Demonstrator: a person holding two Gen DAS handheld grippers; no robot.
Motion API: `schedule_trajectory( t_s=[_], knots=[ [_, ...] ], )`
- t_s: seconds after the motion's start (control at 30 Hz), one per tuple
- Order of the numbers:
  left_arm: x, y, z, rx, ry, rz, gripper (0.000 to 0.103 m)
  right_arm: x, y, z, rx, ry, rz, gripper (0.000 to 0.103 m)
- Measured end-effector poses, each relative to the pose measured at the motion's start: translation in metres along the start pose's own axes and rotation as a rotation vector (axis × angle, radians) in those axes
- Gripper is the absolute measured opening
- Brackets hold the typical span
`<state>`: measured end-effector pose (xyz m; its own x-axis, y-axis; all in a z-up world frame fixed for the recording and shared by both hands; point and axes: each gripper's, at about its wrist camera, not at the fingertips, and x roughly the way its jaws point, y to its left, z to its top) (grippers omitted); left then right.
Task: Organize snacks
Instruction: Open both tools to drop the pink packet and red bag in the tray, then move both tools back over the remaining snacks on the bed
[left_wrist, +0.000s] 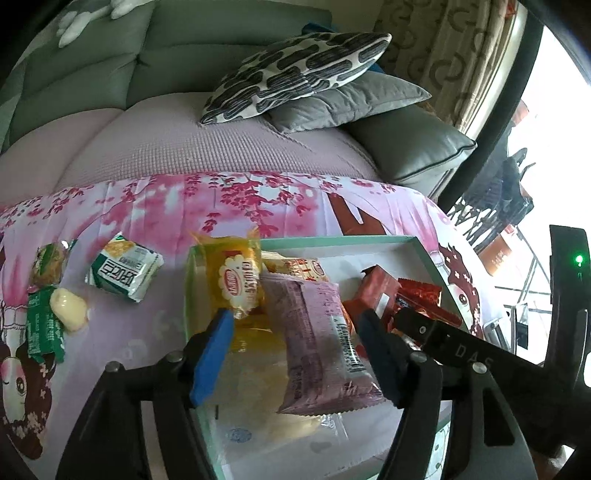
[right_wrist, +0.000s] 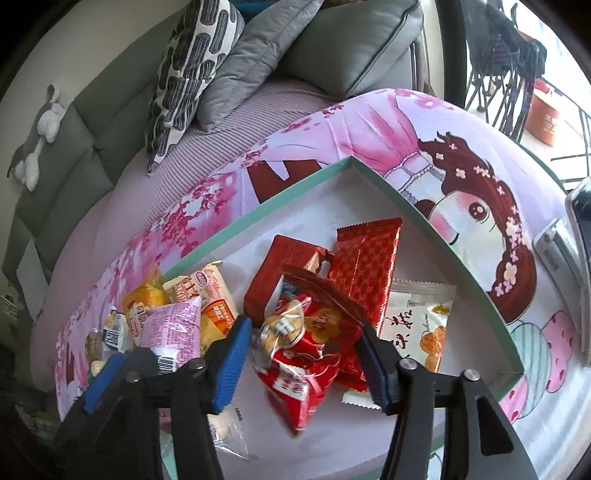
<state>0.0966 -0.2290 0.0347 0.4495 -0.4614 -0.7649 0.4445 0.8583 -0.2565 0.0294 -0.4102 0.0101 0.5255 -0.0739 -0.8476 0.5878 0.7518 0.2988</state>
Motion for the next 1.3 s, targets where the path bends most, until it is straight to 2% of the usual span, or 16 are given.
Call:
schedule_trajectory(
  t_s=[0.07, 0.2, 0.4, 0.6, 0.77, 1.0, 1.13, 1.2, 1.3],
  knots=[
    [-0.003, 0.003, 0.002, -0.009, 0.003, 0.020, 0.072, -0.002, 0.000, 0.001, 0.003, -0.003, 0.002, 0.069],
    [-0.013, 0.019, 0.005, -0.064, -0.004, 0.092, 0.080, -0.004, 0.001, 0.002, -0.004, -0.009, -0.005, 0.071],
    [-0.031, 0.055, 0.009, -0.169, -0.054, 0.193, 0.081, -0.012, 0.008, 0.001, -0.028, -0.018, -0.005, 0.071],
    [-0.033, 0.089, 0.006, -0.194, 0.003, 0.296, 0.082, -0.022, 0.027, -0.002, -0.081, -0.039, 0.010, 0.071],
    [-0.034, 0.111, 0.001, -0.242, 0.021, 0.307, 0.082, -0.025, 0.040, -0.006, -0.116, -0.042, 0.024, 0.071],
    [-0.032, 0.113, -0.002, -0.231, 0.037, 0.305, 0.083, -0.025, 0.034, -0.004, -0.096, -0.048, 0.011, 0.071],
    [-0.029, 0.108, -0.003, -0.210, 0.045, 0.304, 0.083, -0.021, 0.028, -0.004, -0.081, -0.045, -0.003, 0.080],
    [-0.028, 0.106, -0.003, -0.196, 0.048, 0.306, 0.092, -0.020, 0.029, -0.003, -0.083, -0.047, -0.003, 0.084],
    [-0.027, 0.104, -0.003, -0.183, 0.047, 0.305, 0.094, -0.018, 0.031, -0.004, -0.096, -0.041, 0.004, 0.091]
  ],
)
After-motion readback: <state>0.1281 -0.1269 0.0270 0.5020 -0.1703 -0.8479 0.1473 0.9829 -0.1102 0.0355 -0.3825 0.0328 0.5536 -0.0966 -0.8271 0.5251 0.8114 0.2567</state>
